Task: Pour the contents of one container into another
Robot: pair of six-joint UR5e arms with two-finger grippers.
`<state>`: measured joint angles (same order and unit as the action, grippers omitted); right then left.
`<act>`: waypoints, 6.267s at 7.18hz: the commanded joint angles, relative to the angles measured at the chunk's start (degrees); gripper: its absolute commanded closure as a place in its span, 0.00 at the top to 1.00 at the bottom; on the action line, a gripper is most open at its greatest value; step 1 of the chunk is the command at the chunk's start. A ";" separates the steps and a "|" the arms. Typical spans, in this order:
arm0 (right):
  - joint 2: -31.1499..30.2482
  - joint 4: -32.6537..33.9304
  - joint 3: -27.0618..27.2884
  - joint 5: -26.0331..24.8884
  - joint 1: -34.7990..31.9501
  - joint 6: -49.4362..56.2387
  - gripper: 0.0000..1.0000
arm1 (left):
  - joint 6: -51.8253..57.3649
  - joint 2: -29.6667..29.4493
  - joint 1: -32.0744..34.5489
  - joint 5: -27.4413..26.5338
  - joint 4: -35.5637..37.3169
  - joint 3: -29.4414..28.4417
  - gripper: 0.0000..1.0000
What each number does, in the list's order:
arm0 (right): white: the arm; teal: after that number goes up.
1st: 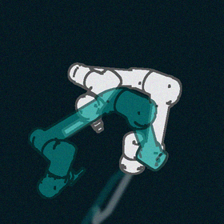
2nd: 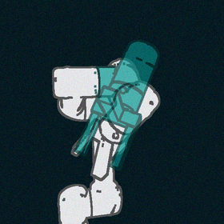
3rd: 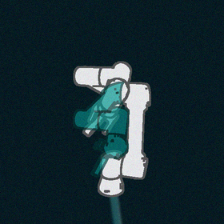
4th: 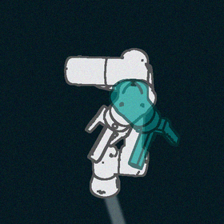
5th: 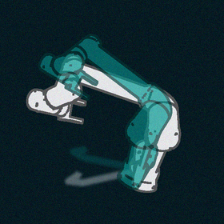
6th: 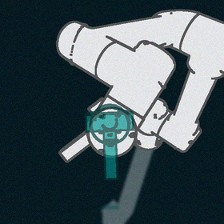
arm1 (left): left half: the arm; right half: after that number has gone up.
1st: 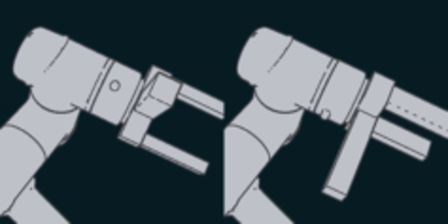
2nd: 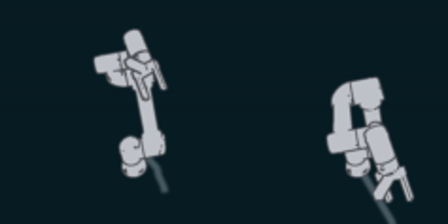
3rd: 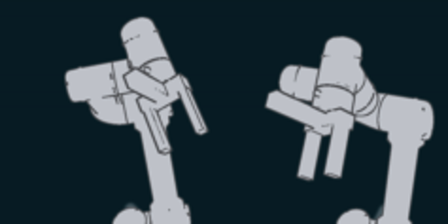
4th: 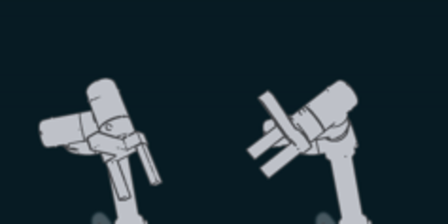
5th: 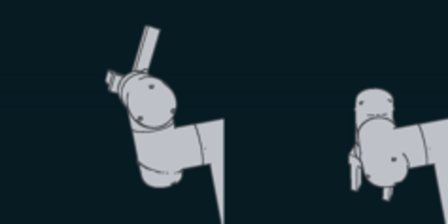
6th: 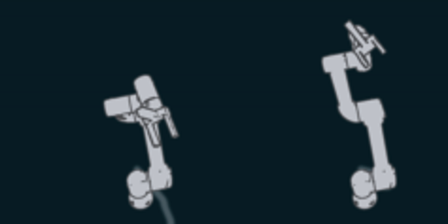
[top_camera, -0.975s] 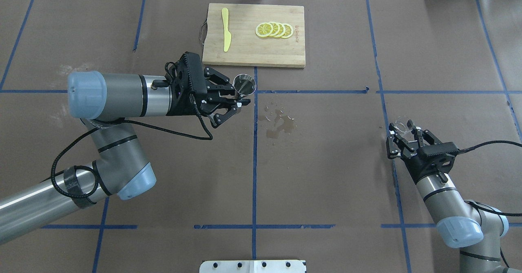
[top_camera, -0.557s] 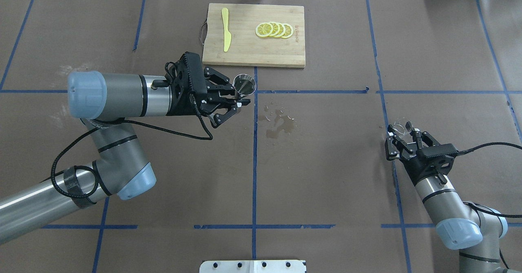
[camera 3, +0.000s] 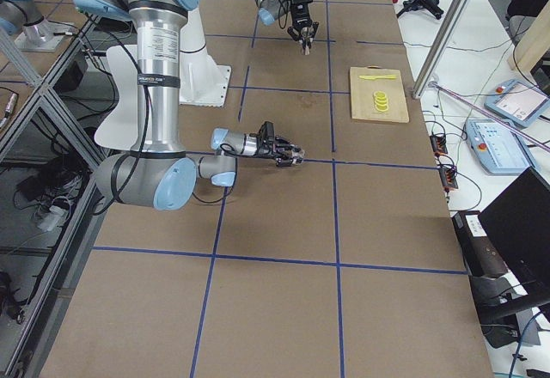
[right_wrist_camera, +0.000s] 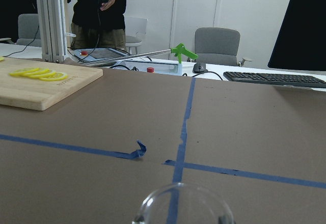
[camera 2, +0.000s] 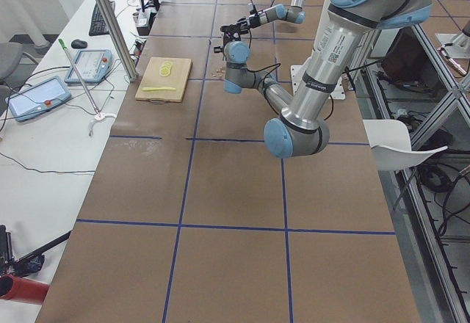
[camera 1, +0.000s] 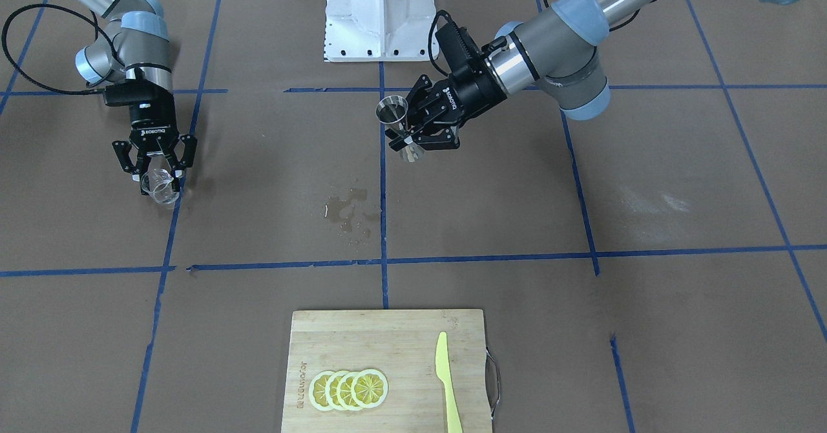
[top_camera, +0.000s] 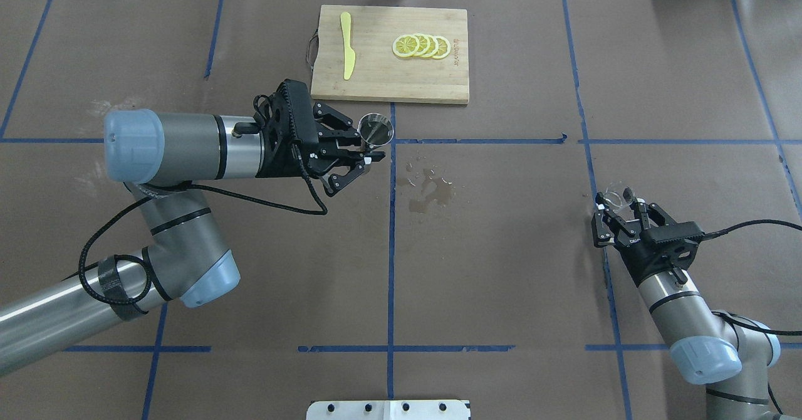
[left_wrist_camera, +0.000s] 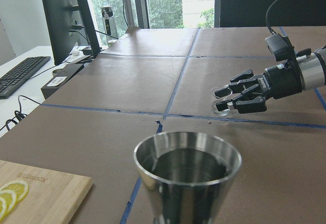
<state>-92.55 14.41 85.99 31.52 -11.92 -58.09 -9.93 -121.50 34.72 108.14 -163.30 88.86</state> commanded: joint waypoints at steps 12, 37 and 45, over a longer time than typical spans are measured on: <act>-3.95 1.48 12.96 8.86 -6.33 7.64 1.00 | 0.00 0.04 0.09 -0.12 -0.09 0.09 0.00; -3.96 77.78 12.45 100.05 -79.66 67.58 1.00 | -25.89 23.06 6.69 -27.30 -12.75 12.48 0.00; -3.87 77.78 12.45 99.88 -79.84 67.50 1.00 | -45.74 28.16 -3.87 -64.28 10.28 16.36 0.00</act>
<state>-96.48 92.20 98.44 131.46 -91.75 9.47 -51.09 -94.62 30.94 44.90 -153.77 106.66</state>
